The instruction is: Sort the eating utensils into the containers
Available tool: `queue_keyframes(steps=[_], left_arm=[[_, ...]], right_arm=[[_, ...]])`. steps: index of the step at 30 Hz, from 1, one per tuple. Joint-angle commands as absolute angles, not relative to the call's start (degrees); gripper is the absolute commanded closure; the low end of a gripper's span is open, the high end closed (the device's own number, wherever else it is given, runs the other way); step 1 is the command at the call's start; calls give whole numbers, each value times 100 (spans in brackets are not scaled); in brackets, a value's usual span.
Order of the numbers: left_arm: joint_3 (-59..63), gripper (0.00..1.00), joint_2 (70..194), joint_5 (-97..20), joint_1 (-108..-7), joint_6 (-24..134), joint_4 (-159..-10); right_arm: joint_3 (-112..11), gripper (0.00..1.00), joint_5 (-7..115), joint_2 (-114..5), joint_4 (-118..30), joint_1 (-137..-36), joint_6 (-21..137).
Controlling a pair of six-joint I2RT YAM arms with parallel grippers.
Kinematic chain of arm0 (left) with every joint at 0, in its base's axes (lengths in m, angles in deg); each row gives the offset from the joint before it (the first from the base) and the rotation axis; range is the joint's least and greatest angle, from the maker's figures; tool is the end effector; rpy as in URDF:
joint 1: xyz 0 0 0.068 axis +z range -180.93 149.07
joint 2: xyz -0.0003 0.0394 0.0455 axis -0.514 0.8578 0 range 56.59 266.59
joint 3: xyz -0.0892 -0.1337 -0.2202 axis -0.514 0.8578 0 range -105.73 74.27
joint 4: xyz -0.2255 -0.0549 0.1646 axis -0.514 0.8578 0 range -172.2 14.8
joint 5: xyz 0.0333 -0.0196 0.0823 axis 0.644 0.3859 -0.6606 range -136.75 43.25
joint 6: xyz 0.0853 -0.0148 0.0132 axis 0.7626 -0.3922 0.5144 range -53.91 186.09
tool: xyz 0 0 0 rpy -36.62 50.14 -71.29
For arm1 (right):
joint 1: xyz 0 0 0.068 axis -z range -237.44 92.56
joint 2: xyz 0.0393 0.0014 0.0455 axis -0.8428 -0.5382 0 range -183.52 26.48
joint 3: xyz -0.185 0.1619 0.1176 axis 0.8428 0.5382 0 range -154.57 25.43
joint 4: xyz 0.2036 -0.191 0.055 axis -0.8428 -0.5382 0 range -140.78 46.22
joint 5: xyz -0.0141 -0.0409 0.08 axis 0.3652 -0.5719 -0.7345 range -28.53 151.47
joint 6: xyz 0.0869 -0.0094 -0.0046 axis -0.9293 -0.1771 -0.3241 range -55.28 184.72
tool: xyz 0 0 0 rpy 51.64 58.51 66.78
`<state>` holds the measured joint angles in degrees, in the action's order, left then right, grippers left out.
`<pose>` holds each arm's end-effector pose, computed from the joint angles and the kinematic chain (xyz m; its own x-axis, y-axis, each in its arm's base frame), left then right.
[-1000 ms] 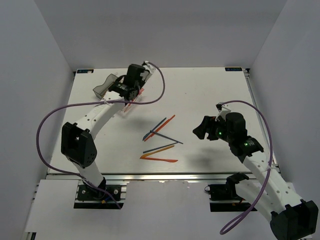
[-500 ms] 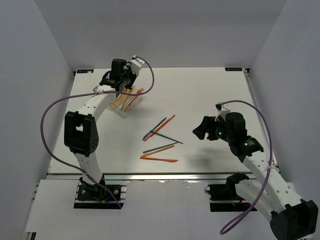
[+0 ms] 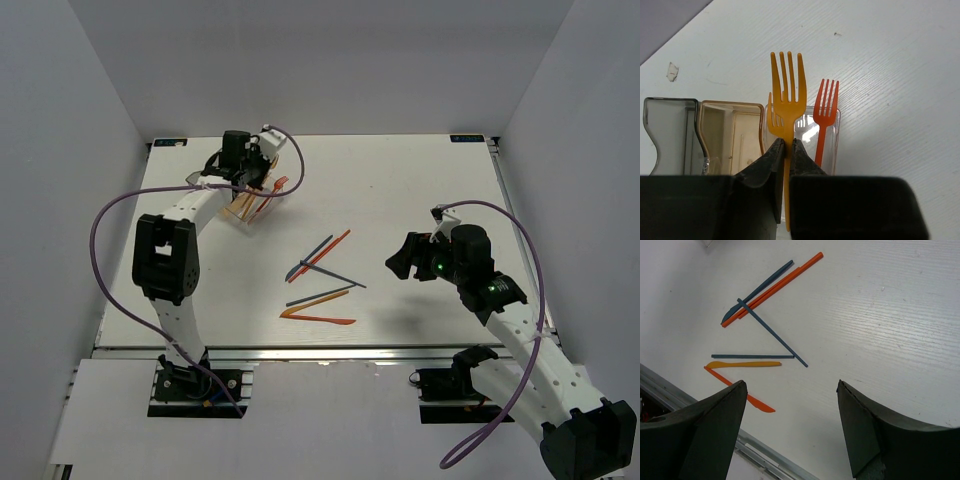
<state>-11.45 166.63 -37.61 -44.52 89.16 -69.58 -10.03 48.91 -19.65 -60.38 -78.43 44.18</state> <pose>0.4841 -0.1297 0.2144 -0.3982 0.4942 -0.7728 0.5559 0.8002 0.2253 0.2239 0.1040 0.2440 -0.5865 0.1418 -0.7974 -0.3464 0.8461 0.4052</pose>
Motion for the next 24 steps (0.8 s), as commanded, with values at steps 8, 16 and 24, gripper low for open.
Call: queue_keyframes(steps=[8, 16, 24], left_arm=[[-853, 96, 16690, -3629, -4429, 9026, -7078], [-694, 85, 16575, -3814, -4429, 9035, -7157], [-624, 77, 16619, -3867, -4429, 9026, -7210]], right_arm=[[-1061, 23, 4864, -1931, -5916, -7827, 4529], [-1034, 23, 4846, -1852, -5916, -7827, 4521], [-1025, 23, 4829, -1887, -5899, -7827, 4521]])
